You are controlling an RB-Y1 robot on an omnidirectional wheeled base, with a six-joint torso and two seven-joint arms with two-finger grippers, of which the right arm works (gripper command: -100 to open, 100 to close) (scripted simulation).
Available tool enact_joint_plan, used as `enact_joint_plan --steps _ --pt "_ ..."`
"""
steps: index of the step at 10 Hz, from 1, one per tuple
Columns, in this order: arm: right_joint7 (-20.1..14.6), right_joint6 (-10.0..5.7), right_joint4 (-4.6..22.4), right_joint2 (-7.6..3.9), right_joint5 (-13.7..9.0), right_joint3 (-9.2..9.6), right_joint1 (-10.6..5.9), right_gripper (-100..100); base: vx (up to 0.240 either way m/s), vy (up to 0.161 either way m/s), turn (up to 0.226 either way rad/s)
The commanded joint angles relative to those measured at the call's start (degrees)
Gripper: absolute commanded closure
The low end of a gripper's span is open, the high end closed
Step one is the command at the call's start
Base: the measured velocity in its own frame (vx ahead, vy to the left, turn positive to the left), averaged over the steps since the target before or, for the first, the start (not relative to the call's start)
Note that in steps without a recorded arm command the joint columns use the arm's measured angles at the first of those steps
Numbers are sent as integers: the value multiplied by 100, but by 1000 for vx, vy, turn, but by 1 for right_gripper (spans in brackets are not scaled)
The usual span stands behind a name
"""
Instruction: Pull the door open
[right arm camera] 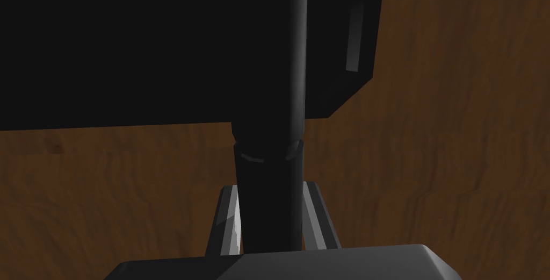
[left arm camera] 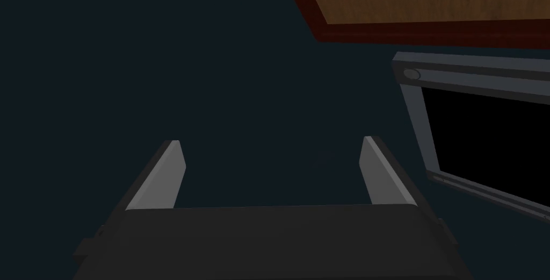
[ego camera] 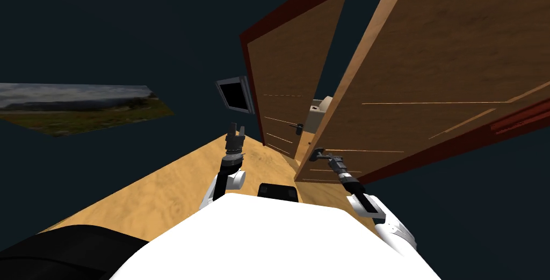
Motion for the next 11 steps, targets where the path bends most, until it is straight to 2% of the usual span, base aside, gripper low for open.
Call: enact_joint_plan --steps 1,8,9,10,11 --pt "-88 -191 11 -50 36 19 73 100 -233 -98 209" --pt "-384 -825 96 -274 164 29 355 100 -187 -73 121" --pt "-410 -881 104 -294 176 30 380 100 -173 -57 78" --pt "-396 -800 97 -320 152 -18 353 100 -67 -32 3" --pt "-438 -925 166 -355 177 -15 386 100 -114 -57 153"
